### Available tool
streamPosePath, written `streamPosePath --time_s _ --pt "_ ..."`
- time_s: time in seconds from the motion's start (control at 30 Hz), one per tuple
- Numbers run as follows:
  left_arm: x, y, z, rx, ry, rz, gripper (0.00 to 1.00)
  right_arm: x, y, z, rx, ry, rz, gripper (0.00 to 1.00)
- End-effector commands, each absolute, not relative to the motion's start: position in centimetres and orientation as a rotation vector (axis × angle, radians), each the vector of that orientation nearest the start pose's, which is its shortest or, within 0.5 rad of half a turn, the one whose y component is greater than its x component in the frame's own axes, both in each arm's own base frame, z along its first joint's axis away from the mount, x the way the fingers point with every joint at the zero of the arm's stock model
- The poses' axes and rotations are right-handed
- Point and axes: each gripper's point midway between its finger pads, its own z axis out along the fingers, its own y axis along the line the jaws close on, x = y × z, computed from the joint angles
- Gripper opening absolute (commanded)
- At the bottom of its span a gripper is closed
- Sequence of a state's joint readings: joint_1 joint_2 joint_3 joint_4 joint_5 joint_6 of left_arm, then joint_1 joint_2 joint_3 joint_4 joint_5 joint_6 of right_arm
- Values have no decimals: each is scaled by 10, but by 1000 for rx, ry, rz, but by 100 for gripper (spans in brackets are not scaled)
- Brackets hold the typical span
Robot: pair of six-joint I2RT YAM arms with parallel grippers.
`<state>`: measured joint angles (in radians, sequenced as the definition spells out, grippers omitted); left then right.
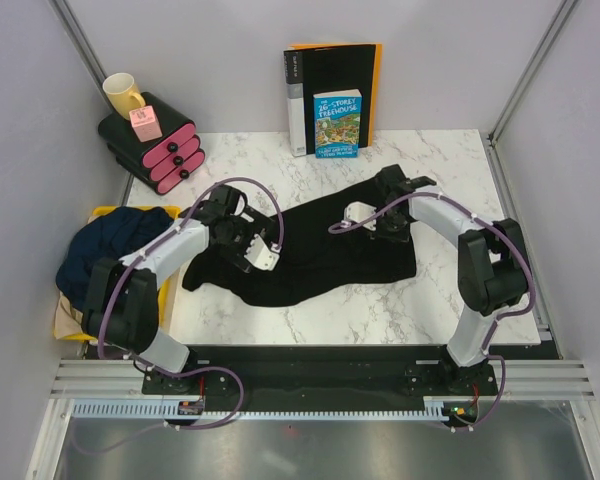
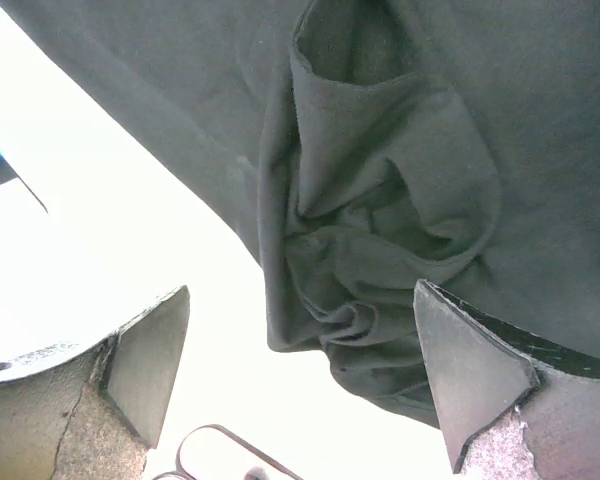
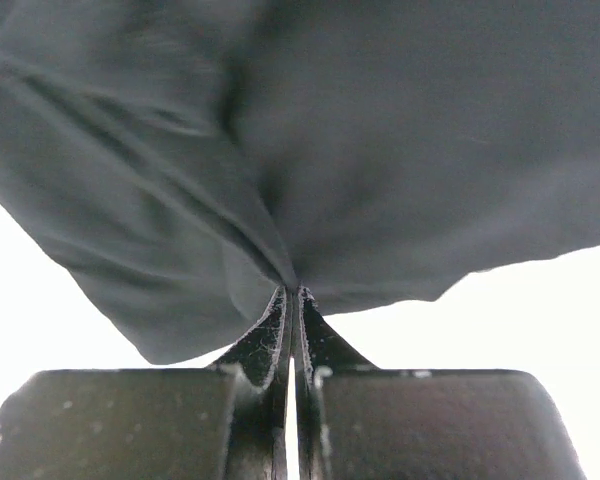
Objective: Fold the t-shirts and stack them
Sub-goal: Flatten the tshirt out
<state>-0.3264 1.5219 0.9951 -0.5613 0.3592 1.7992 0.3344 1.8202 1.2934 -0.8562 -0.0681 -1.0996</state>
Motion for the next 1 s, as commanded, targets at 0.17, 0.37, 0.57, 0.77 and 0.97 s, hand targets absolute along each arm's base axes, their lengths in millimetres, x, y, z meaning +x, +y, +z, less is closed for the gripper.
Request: streamPosePath --time_s 0.17,0.37,0.57,0.77,0.97 --pt "341 -145 55 2498 887 11 96 406 87 127 -1726 2085 -260 0" --pt "359 -142 53 2520 884 21 92 413 84 132 -1691 2084 -271 0" --pt "367 -134 38 2567 922 15 56 412 87 131 -1675 2091 -252 0" --pt "379 -133 45 2511 1052 36 2 410 83 132 -1675 2093 -268 0" --pt "420 -151 146 2160 1199 169 2 416 74 143 -1643 2090 -303 0"
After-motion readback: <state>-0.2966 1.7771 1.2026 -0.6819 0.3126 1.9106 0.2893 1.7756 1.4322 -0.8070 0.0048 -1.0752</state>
